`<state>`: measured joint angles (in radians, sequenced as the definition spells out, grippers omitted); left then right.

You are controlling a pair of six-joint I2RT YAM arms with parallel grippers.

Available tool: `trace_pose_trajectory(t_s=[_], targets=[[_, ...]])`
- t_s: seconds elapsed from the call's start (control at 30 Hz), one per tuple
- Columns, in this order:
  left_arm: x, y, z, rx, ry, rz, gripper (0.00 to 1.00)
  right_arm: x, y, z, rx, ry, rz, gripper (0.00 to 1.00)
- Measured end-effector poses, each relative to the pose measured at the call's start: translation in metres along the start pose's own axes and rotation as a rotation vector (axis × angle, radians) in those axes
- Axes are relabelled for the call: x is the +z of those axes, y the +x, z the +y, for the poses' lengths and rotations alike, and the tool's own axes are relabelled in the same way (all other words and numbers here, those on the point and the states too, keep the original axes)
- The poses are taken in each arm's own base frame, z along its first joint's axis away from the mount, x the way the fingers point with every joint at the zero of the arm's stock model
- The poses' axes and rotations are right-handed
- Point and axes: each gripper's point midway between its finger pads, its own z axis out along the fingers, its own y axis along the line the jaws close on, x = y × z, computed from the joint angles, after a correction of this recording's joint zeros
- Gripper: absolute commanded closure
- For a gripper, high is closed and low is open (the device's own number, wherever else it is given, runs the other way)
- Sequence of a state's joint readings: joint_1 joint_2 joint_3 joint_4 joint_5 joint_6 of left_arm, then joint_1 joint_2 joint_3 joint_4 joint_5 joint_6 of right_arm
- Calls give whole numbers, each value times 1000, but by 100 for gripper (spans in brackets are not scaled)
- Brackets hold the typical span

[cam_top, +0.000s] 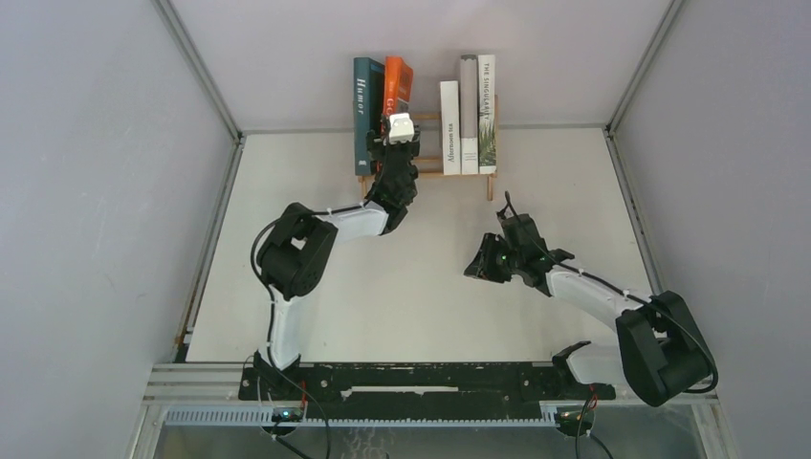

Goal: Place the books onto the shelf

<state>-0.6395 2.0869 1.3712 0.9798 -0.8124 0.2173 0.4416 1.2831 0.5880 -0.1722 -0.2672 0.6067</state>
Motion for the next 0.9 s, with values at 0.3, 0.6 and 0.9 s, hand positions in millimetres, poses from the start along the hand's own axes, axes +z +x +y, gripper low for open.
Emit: trace_pose_trajectory(t_s=[0.3,0.6,0.9], targets=[[-15,-62,5,-59,-21,-51,15,-9,-6,13,-33,6,-23,63],[-46,-170,49,-175,-60,-123,0,-27,-48,90,-169,-55,-128,64],[-61,-207,107,-173,-106,-64,0,-21,-128,186,-294,-100,-272,68]])
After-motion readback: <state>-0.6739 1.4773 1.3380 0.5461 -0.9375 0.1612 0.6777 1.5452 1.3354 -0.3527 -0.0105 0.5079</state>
